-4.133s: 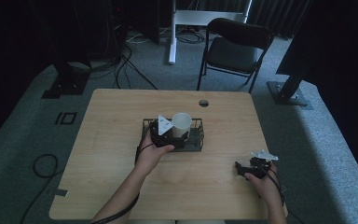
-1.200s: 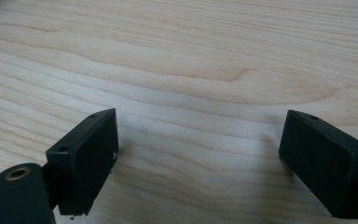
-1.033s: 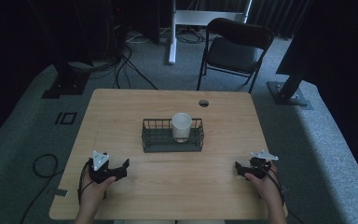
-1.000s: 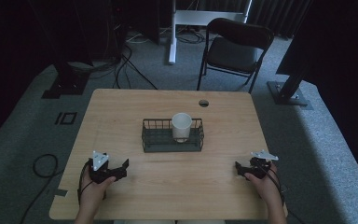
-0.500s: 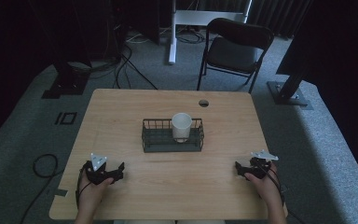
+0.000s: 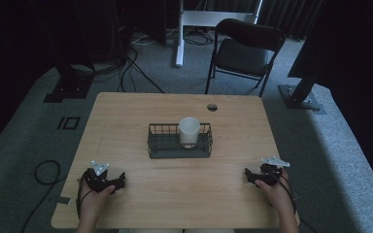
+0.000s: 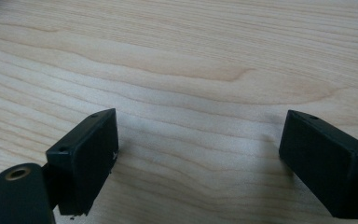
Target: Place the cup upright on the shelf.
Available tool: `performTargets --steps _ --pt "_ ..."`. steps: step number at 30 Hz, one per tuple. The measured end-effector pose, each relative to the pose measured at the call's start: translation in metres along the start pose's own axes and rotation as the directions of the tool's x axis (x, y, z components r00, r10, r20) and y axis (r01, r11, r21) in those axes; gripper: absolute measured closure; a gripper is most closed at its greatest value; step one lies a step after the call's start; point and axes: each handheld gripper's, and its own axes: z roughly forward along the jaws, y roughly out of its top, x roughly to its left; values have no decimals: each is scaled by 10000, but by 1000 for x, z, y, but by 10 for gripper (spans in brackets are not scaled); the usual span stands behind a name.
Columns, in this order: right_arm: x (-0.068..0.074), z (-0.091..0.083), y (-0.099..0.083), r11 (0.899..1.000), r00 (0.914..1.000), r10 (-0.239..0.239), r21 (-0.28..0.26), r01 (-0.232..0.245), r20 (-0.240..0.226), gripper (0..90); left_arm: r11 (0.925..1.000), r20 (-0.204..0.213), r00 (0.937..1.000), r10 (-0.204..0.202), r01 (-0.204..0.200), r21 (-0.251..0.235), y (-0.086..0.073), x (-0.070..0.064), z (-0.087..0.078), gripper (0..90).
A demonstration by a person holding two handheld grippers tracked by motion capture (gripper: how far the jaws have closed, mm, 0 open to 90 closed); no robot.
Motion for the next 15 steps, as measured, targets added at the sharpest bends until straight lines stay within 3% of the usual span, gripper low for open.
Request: performTargets --steps 5,15 --pt "0 0 0 10000 10000 -6 -2 6 0 114 9990 -128 9999 -108 113 442 0 0 2 19" --pt "0 0 0 10000 10000 1 1 -1 3 114 9984 -189 9992 -339 347 451 2 2 5 13"
